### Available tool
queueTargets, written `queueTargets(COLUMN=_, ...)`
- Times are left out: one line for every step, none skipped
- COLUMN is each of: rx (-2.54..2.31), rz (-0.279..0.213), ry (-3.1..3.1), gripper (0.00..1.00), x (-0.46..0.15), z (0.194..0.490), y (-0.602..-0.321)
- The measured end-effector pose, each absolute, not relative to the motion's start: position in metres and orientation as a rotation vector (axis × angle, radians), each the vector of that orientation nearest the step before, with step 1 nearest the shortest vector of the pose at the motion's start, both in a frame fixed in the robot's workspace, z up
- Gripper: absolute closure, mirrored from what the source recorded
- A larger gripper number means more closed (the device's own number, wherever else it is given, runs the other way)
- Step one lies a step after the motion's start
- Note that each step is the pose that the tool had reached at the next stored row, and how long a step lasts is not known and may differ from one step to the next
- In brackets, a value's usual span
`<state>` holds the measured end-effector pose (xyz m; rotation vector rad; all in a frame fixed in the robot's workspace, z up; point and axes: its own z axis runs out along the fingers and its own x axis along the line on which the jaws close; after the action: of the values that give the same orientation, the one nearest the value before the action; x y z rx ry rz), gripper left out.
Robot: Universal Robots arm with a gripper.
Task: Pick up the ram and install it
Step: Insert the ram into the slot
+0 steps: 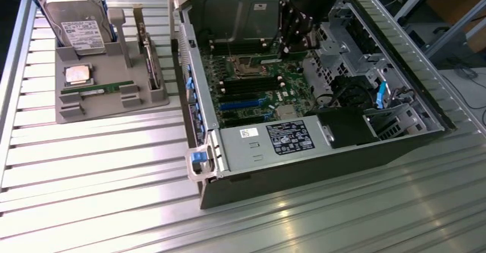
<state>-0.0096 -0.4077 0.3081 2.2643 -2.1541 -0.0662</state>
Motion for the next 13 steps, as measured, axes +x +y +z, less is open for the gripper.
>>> queueTargets(rx=2.264, rz=-0.066, ry=-2.154, gripper=0.88, x=-0.0096, z=0.3073, y=-0.4077)
queueTargets(rx=2.264, rz=-0.066, ry=-2.154, gripper=0.88, x=-0.0096, z=0.3064, y=-0.4077)
queueTargets(rx=2.264, rz=-0.066, ry=-2.154, gripper=0.88, x=-0.0096, z=0.3055, y=-0.4077)
queueTargets(rx=2.264, rz=-0.066, ry=-2.154, gripper=0.88, x=-0.0096, z=0.3046, y=-0.4077)
queueTargets(rx=2.264, rz=-0.066, ry=-2.154, gripper=0.88, x=-0.0096, z=0.3039, y=-0.4077)
queueTargets(rx=2.264, rz=-0.066, ry=-2.154, gripper=0.88, x=-0.0096, z=0.303, y=-0.4077)
queueTargets(rx=2.264, rz=-0.066, ry=-2.154, gripper=0.88, x=-0.0096, z=0.3019, y=-0.4077)
queueTargets(rx=2.264, rz=-0.066, ry=-2.154, gripper=0.88, x=-0.0096, z=0.3011, y=-0.4077)
queueTargets(rx=2.264, rz=-0.066, ry=-2.154, gripper=0.88, x=-0.0096, z=0.3003, y=-0.4077)
queueTargets(rx=2.264, rz=-0.066, ry=-2.154, gripper=0.88, x=-0.0096, z=0.2991, y=-0.4077)
queueTargets(rx=2.264, rz=-0.066, ry=-2.154, gripper=0.88, x=-0.0096, z=0.2983, y=-0.4077)
queueTargets(rx=2.264, rz=-0.066, ry=-2.154, gripper=0.88, x=-0.0096, z=0.2978, y=-0.4077)
queueTargets(rx=2.264, rz=-0.066, ry=-2.154, gripper=0.88, x=-0.0096, z=0.2973, y=-0.4077)
